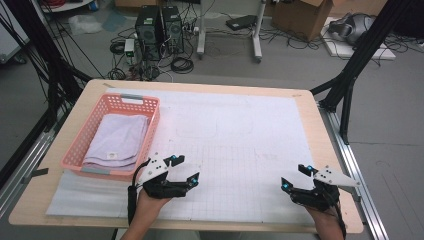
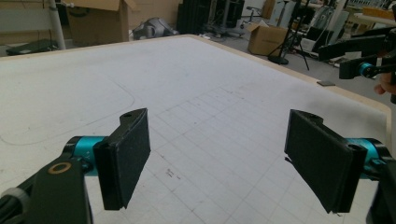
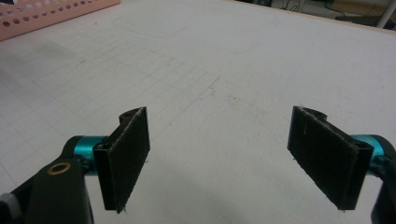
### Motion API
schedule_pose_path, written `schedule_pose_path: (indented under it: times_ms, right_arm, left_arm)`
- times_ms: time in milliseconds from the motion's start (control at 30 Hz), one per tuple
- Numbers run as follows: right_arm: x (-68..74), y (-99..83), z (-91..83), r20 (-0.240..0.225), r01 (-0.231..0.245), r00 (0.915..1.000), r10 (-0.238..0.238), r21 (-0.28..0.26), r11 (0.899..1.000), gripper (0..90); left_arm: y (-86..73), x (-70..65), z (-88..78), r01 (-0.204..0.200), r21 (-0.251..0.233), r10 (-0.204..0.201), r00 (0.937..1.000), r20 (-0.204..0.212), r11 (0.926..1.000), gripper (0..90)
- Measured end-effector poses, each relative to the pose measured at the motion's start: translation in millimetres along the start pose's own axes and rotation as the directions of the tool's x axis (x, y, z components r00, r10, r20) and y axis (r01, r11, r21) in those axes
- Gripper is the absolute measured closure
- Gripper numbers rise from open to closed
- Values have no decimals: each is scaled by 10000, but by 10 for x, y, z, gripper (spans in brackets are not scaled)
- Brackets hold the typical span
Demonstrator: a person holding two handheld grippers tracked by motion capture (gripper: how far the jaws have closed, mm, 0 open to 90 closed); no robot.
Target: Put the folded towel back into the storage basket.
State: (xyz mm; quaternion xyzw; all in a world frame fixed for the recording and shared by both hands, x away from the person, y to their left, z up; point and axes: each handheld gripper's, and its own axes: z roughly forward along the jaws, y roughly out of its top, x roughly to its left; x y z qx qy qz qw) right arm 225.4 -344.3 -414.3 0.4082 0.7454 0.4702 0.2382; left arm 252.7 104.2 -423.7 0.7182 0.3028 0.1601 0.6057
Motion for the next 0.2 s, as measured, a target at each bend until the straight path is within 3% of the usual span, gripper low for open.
schedule_pose_path:
  times_ms: [200]
  right_arm:
    - [-8, -2, 10, -23, -7, 10000, 7, 0, 10000, 200]
  left_arm:
    - [-25, 6, 15, 20, 144, -20, 10000, 2, 9999, 227]
